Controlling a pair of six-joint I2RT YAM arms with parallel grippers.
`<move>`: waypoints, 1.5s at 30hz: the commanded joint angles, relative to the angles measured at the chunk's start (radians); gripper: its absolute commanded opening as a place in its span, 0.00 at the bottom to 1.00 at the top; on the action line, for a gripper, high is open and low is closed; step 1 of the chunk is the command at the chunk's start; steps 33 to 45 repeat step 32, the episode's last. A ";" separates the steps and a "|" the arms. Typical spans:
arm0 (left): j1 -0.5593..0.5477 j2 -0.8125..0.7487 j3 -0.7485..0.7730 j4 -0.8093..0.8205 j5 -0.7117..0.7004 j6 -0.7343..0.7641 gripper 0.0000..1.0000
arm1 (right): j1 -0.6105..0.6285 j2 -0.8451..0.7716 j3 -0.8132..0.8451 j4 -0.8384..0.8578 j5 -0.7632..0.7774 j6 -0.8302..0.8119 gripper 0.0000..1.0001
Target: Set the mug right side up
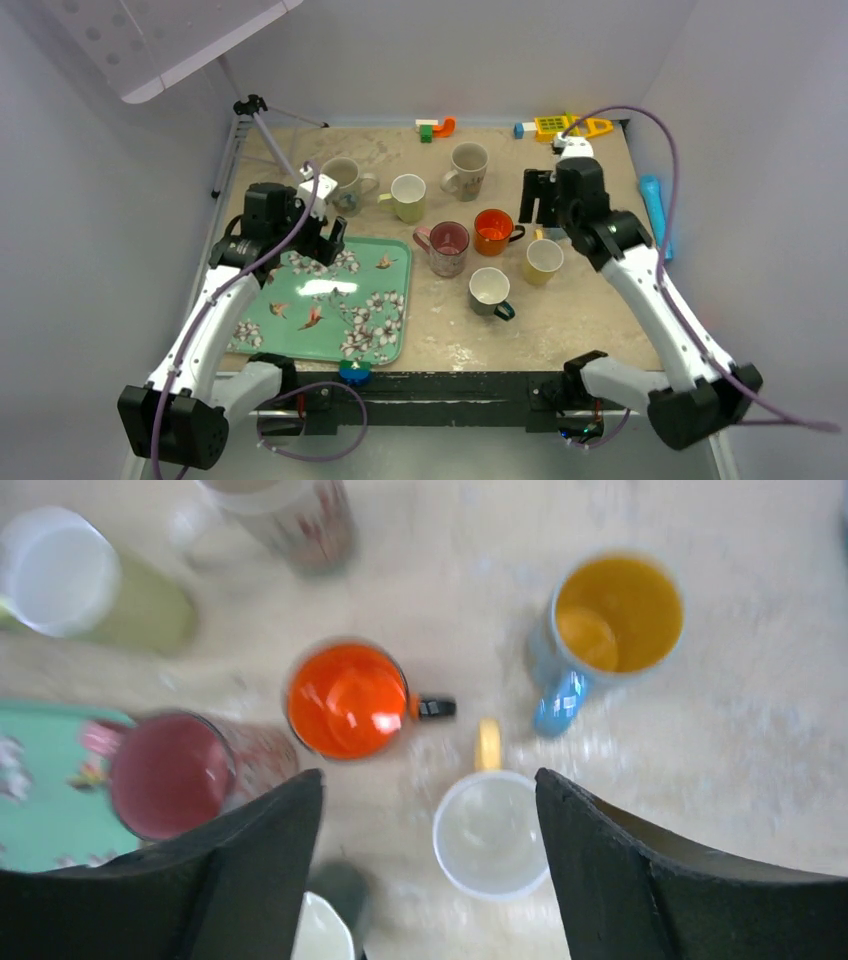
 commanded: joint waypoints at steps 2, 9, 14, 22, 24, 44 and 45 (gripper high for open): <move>0.018 -0.045 -0.079 0.234 -0.161 -0.129 1.00 | -0.003 -0.380 -0.273 0.614 -0.005 -0.043 0.83; 0.108 -0.065 -0.207 0.457 -0.192 -0.137 1.00 | -0.003 -0.617 -0.635 1.078 0.374 -0.059 0.99; 0.143 -0.087 -0.306 0.555 -0.118 -0.127 1.00 | -0.003 -0.570 -0.724 1.136 0.468 -0.100 0.99; 0.165 -0.091 -0.443 0.723 -0.104 -0.125 1.00 | -0.004 -0.482 -0.745 1.162 0.487 -0.092 0.99; 0.165 -0.093 -0.462 0.732 -0.096 -0.128 1.00 | -0.004 -0.479 -0.750 1.170 0.476 -0.092 0.99; 0.196 -0.094 -0.495 0.745 -0.050 -0.133 1.00 | -0.004 -0.475 -0.761 1.173 0.448 -0.087 0.99; 0.196 -0.094 -0.495 0.745 -0.050 -0.133 1.00 | -0.004 -0.475 -0.761 1.173 0.448 -0.087 0.99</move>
